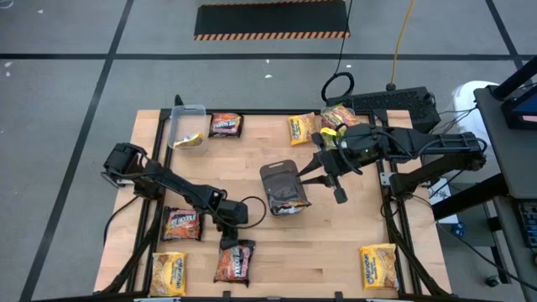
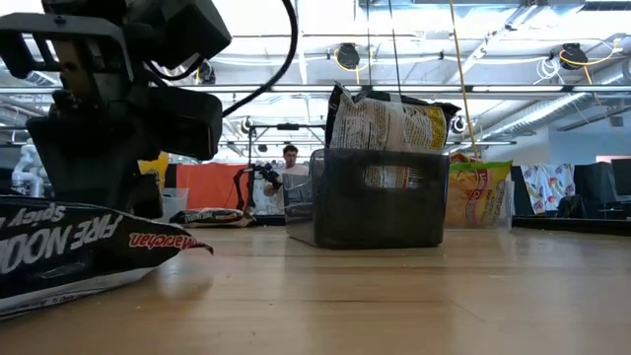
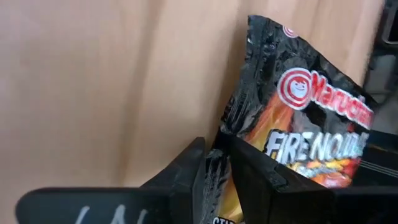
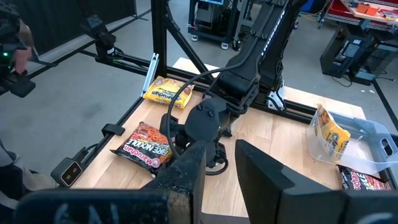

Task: Sort Maruchan noodles
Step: Put the bottom black noodle pack into the black bin

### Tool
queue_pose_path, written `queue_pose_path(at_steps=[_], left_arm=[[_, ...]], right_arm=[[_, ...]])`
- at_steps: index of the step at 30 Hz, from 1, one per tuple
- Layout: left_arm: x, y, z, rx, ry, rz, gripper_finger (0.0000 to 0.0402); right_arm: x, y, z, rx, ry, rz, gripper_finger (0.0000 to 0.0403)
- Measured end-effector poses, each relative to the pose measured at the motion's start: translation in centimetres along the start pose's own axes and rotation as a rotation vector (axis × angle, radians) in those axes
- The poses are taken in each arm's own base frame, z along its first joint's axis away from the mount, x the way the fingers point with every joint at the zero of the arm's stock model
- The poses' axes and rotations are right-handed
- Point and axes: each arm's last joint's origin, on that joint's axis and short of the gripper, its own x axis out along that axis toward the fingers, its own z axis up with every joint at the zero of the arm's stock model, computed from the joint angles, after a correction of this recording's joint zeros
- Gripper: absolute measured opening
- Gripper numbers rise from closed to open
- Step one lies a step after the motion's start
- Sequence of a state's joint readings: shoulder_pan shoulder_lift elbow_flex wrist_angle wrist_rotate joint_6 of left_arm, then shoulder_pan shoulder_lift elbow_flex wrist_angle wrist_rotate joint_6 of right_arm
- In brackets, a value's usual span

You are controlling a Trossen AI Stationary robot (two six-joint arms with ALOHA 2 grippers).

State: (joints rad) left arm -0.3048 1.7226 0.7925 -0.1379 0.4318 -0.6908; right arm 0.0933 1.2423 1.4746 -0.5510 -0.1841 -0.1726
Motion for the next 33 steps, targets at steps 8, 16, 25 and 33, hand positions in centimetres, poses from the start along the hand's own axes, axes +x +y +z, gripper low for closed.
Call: queue_pose_path(at_steps=[8,16,25,33], left_arm=[[-0.5,-0.5,0.2,-0.023,0.071,-0.157,0.0081],[-0.4,-0.8,0.0,0.001,0.072,-0.161,0.0081],[0.0,-1.0,-0.3,0.018,0.011,-0.061,0.0081],[0.4,-1.5,-0.8,0.034,0.025,-0.063,0.0081]], right_arm=[[0.0,0.0,0.0,-0.037,0.000,0.000,0.0084],[0.0,0.0,0.0,-0.049,0.000,0.000,0.0084],[0.0,0.0,0.0,-0.049,0.000,0.000,0.0084],[0.0,0.0,0.0,-0.049,0.000,0.000,0.0084]])
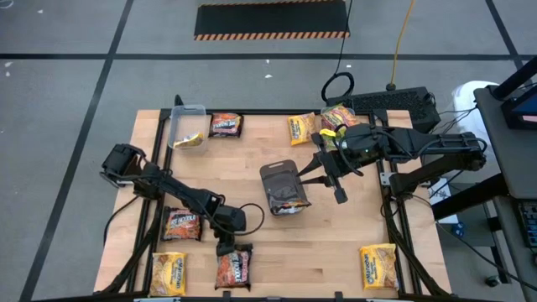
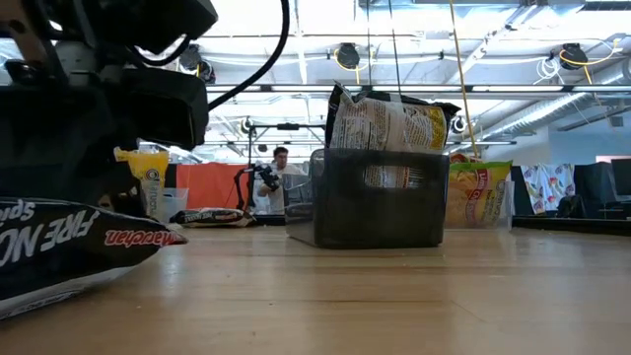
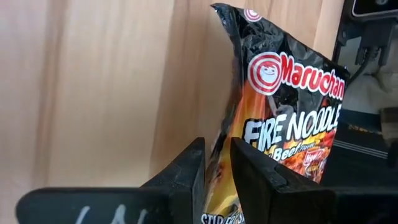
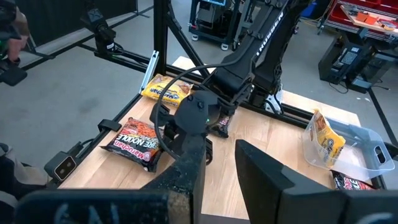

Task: Sort Maruchan noodles
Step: Put the bottom black noodle pack into the black bin

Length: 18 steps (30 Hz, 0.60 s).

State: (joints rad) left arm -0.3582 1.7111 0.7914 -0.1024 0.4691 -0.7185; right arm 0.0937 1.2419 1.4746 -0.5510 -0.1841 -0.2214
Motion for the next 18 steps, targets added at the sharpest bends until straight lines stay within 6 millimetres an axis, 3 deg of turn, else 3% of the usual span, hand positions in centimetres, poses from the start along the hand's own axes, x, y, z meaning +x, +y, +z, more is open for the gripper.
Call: queue_pose_path(at_steps=[18], left_arm=[[0.87,-0.87,-1.00,-0.039,-0.010,0.054,0.0069]], right_arm=[[0.00,-0.01,0.00,0.000,0.000,0.000,0.0084]])
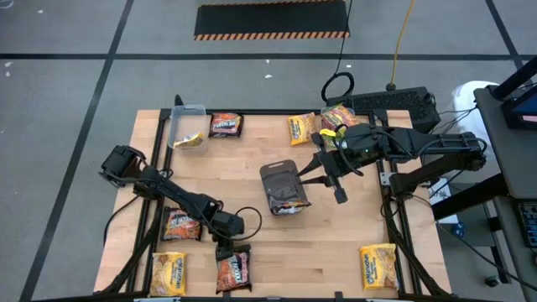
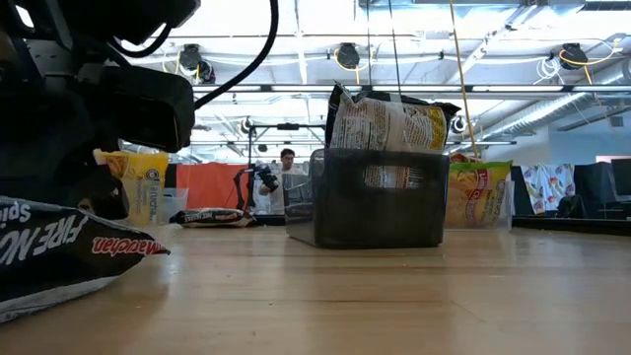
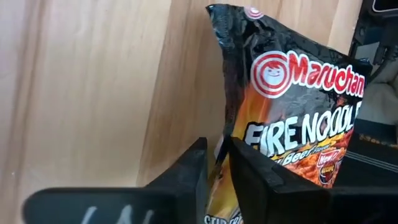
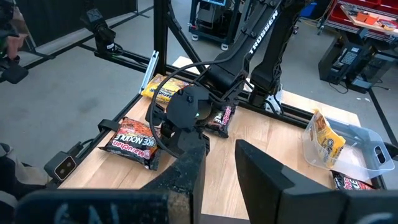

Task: Sort Maruchan noodles
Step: Put the bottom black noodle pack into the black bin

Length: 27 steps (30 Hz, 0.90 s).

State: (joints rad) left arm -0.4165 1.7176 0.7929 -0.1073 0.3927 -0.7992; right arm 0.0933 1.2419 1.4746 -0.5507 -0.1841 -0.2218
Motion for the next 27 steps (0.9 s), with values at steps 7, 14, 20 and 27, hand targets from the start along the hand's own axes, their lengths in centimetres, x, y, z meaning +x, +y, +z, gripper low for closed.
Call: queue_pose_path(at_steps=[7,14,20,27], left_arm=[[0.1,-0.2,-0.2,0.007,0.002,0.004,0.0006],[0.0,-0.5,0.5,-0.057,-0.066,-0.033,0.0003],[-0.2,-1.1,1.2,0.009,-0.150,-0.006,0.0002],[-1.1,-2.6,2.4,0.083,-0.172,0.059,0.0001]], right_arm=[[0.0,0.0,0.0,0.000,0.000,0.000,0.0084],[-0.2,0.0,0.1,-0.004,-0.005,-0.001,0.0084],[-1.3,0.2,0.4,-0.049,-0.037,-0.010,0.0084],[-3.7,0.5,0.9,-0.078,-0.092,-0.028,0.0084]])
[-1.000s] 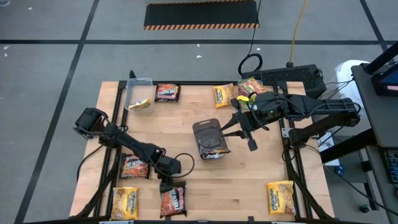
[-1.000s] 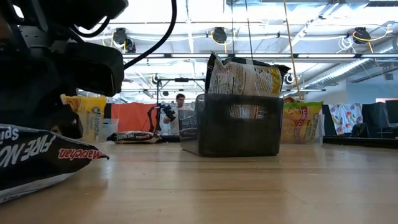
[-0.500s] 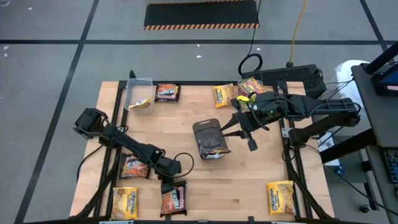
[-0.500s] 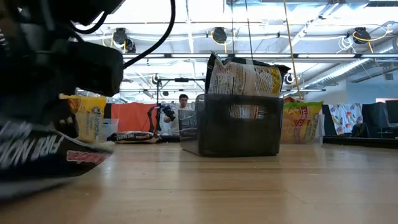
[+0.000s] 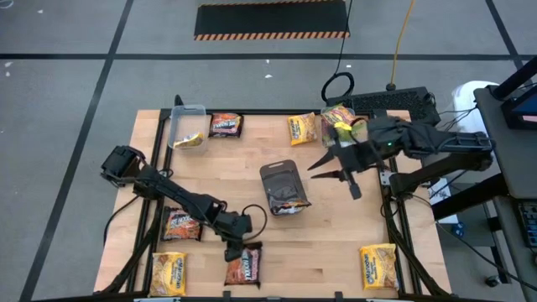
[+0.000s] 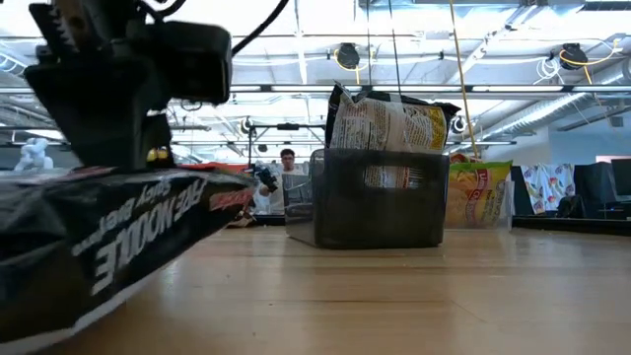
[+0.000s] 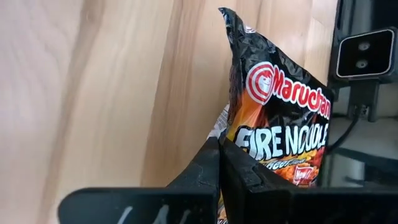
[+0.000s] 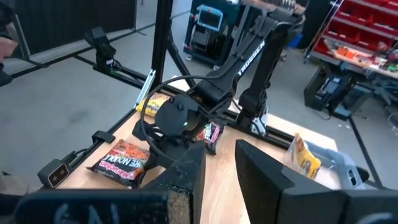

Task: Sort Maruchan noodles
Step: Put the bottom black noodle pack into the black bin

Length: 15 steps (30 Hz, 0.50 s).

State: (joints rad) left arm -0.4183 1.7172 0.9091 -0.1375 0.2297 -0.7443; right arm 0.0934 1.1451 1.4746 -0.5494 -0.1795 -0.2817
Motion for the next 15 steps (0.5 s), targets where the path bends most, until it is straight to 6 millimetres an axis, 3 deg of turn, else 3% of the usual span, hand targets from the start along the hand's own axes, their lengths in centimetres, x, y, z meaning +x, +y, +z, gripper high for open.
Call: queue_pose_path(at_steps=[15], left_arm=[[-4.7,-2.3,4.7,0.149,0.026,0.268,0.0000]], right_arm=[[-4.8,0.3,0.7,-0.012,-0.057,-0.154,0.0084]])
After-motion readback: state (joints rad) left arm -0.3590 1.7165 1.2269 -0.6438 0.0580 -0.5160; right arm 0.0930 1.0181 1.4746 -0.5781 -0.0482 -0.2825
